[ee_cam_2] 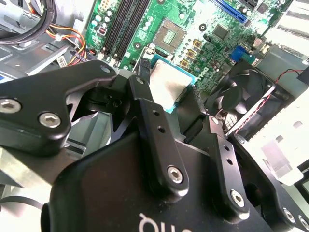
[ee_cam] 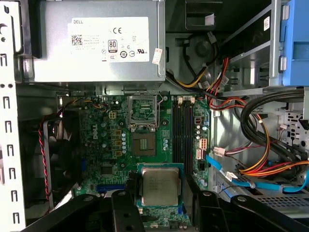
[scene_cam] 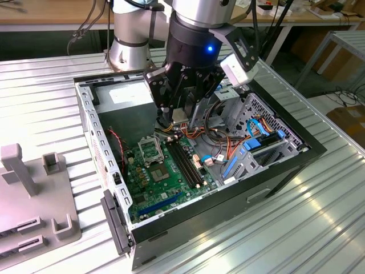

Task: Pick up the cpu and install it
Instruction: 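Place the cpu into insertion slot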

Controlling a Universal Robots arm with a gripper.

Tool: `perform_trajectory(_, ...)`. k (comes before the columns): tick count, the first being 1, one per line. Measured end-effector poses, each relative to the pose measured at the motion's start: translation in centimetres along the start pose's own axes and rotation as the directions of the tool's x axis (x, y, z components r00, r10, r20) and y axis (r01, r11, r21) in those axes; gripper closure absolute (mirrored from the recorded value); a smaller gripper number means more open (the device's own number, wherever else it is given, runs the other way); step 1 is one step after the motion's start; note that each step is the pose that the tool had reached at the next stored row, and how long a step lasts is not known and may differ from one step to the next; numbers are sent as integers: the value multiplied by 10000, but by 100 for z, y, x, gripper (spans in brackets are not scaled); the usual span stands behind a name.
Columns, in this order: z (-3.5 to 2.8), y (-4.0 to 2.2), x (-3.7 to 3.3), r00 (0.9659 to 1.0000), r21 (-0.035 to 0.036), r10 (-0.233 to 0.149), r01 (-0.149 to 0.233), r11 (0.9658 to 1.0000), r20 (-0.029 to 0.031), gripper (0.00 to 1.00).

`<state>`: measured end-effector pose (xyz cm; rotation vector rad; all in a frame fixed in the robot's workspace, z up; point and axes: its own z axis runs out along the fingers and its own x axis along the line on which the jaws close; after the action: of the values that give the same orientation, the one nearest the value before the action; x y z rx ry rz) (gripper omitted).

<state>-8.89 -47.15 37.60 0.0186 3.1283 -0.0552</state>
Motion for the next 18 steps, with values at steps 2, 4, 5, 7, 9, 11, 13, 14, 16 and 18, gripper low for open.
perform_trajectory(2,5,0,2,10000,0,-2,2,10000,1,53)
perform_trajectory(4,10,0,11,10000,0,2,-2,10000,0,53)
perform_trajectory(5,14,0,17,10000,-1,1,-1,10000,0,53)
perform_trajectory(7,20,0,30,10000,0,0,0,10000,0,53)
perform_trajectory(9,30,1,50,10000,-2,0,0,10000,1,53)
perform_trajectory(11,41,1,65,10000,0,0,0,10000,0,53)
perform_trajectory(13,51,2,74,10000,0,0,0,10000,0,53)
perform_trajectory(14,57,2,79,10000,0,0,0,10000,0,53)
perform_trajectory(16,71,2,85,10000,1,-1,1,10000,0,53)
perform_trajectory(18,80,3,88,10000,0,-1,1,10000,1,53)
